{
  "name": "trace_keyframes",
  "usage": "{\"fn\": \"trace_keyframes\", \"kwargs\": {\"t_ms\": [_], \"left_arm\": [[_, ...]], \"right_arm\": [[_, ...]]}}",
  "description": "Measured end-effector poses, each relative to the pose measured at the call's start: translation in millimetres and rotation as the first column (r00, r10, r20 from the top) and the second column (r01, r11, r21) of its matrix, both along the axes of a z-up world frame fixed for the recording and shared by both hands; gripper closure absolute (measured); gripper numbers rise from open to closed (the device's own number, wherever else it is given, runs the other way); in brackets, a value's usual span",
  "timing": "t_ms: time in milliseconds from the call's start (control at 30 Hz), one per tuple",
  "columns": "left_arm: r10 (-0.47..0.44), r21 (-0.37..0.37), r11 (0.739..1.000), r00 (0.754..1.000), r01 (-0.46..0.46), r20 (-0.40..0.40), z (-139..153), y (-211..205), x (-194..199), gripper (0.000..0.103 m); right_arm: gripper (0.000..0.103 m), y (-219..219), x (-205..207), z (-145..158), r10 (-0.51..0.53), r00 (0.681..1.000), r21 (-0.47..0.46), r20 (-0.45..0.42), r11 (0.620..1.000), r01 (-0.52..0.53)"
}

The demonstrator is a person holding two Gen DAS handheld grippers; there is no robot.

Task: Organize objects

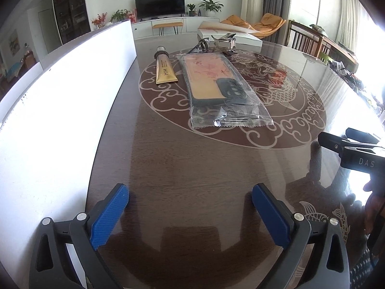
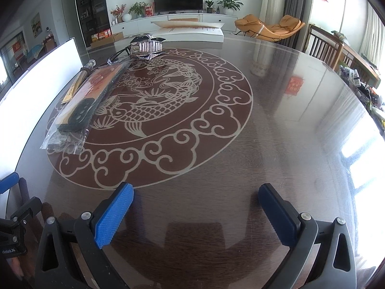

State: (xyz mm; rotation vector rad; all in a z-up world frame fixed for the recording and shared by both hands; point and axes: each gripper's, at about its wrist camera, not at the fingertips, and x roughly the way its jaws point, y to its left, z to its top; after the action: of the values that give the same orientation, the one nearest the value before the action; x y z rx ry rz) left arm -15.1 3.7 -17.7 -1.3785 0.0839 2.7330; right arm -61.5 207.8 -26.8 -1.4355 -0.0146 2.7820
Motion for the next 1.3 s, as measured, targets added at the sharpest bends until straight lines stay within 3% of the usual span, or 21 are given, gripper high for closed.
{"fn": "trace_keyframes", "kwargs": {"t_ms": [200, 300, 433, 567, 733, 900, 1000, 1133, 1300], "left_arm": [[0.001, 0.001, 1.000, 1.000, -0.001, -0.004, 0, 1, 0, 0.000], [0.001, 0.003, 1.000, 1.000, -0.001, -0.005, 0, 1, 0, 0.000], [0.000, 0.003, 1.000, 1.000, 0.000, -0.006, 0, 1, 0, 0.000], [0.001, 0.003, 1.000, 1.000, -0.001, -0.006, 0, 1, 0, 0.000], [0.001, 0.003, 1.000, 1.000, -0.001, -0.006, 0, 1, 0, 0.000], [0.001, 0.003, 1.000, 1.000, -0.001, -0.006, 0, 1, -1, 0.000], [0.001, 0.004, 1.000, 1.000, -0.001, -0.006, 0, 1, -3, 0.000], [0.001, 0.004, 1.000, 1.000, -0.001, -0.006, 0, 2, -5, 0.000], [0.001, 0.004, 1.000, 1.000, -0.001, -0.006, 0, 2, -5, 0.000]], "right_arm": [[0.000, -3, -5, 0, 0.028, 1.000, -0.002, 0.010, 1.000, -0.028], [0.000, -16, -30, 2, 0.115, 0.988, -0.014, 0.102, 0.993, -0.114], [0.000, -44, -71, 22, 0.142, 0.983, -0.180, 0.115, 0.976, -0.120], [0.000, -91, -124, 21, 0.179, 0.959, -0.290, 0.221, 0.951, -0.111], [0.000, -154, -161, 7, 0.224, 0.924, -0.194, 0.309, 0.966, -0.170], [0.000, -187, -159, -2, 0.261, 0.911, -0.010, 0.319, 0.962, -0.272], [0.000, -182, -149, -3, 0.300, 0.908, -0.010, 0.293, 0.950, -0.311], [0.018, -160, -127, 2, 0.310, 0.923, -0.007, 0.229, 0.948, -0.317], [0.019, -114, -80, 2, 0.318, 0.933, -0.005, 0.168, 0.947, -0.322]]}}
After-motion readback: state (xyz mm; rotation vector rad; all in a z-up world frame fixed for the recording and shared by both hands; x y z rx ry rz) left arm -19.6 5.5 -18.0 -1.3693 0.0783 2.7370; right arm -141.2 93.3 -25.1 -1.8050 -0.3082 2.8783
